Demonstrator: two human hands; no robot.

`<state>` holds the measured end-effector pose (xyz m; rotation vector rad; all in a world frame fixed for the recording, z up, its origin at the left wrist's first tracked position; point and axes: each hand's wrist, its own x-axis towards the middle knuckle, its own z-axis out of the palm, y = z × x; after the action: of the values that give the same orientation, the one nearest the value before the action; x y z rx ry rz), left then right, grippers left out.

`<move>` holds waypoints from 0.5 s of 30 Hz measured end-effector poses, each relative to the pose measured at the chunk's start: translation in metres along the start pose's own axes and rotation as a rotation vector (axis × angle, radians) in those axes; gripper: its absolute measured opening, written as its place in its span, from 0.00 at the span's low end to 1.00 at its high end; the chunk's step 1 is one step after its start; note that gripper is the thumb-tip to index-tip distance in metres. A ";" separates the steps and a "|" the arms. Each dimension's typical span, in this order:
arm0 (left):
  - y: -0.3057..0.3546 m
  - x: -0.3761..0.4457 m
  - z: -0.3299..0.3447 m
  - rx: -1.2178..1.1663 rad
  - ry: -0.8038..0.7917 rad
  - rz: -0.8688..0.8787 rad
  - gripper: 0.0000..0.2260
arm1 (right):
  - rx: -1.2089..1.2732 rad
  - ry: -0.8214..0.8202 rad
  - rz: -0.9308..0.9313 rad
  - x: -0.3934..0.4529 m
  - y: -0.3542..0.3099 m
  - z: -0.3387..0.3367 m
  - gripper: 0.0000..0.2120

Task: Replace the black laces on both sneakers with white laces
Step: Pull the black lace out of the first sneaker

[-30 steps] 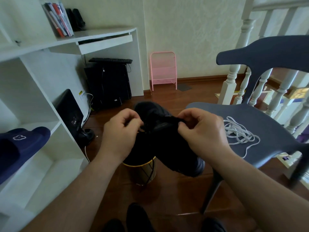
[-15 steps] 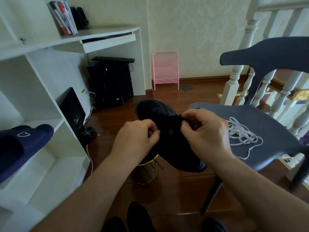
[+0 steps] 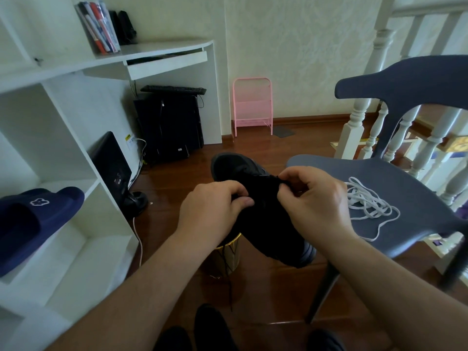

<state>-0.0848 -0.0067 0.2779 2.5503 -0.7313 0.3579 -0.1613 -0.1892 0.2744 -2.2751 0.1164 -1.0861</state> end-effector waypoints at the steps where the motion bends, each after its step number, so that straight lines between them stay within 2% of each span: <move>1: -0.001 0.000 -0.003 0.003 0.020 -0.004 0.09 | 0.009 0.003 0.020 0.000 0.000 -0.001 0.08; 4: -0.008 0.001 -0.006 -0.050 0.105 -0.021 0.07 | 0.025 0.000 0.053 0.001 0.000 -0.002 0.09; 7: -0.026 0.002 -0.005 -0.334 0.295 -0.068 0.05 | 0.022 0.006 0.103 0.006 0.005 -0.006 0.13; 9: -0.036 0.003 -0.003 -0.465 0.376 -0.122 0.06 | 0.002 0.034 0.056 0.008 0.007 -0.007 0.12; 12: -0.039 0.004 0.003 -0.535 0.394 -0.186 0.09 | 0.002 0.071 -0.040 0.007 0.004 -0.005 0.08; 15: -0.031 -0.001 0.004 -0.496 0.317 -0.070 0.12 | 0.074 0.095 0.073 0.009 0.004 -0.004 0.08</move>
<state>-0.0683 0.0153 0.2631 1.9879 -0.5297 0.4761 -0.1575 -0.1970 0.2802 -2.1375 0.1932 -1.1413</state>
